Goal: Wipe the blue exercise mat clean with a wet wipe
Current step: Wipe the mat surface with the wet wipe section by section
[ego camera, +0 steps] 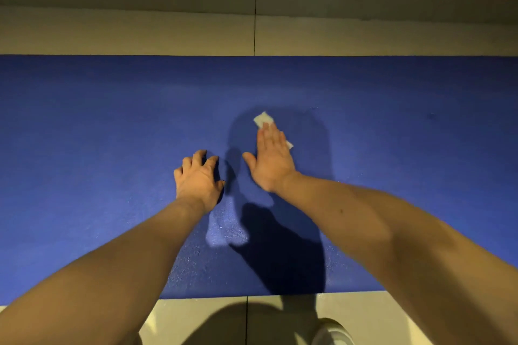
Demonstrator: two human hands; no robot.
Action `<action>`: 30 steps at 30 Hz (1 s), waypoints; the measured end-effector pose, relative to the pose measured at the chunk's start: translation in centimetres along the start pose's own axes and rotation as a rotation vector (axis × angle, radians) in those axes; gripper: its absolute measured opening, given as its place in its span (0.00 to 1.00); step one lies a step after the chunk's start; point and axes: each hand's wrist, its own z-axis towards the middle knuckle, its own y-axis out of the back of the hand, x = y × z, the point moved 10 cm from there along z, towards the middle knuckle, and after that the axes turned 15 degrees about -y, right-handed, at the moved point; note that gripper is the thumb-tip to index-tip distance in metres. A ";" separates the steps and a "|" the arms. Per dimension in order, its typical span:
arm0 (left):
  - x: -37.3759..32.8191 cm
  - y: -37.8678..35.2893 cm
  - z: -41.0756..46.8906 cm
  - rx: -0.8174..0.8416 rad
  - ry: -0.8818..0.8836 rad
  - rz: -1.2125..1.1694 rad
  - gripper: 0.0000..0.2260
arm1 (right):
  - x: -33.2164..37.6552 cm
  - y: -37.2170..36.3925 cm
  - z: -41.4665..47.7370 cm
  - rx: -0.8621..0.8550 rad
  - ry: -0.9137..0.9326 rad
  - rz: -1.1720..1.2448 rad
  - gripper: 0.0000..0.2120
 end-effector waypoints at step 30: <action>-3.1 -3.5 -8.3 0.043 -0.028 -0.013 0.31 | -6.7 -3.1 -9.2 -0.013 -0.098 -0.089 0.37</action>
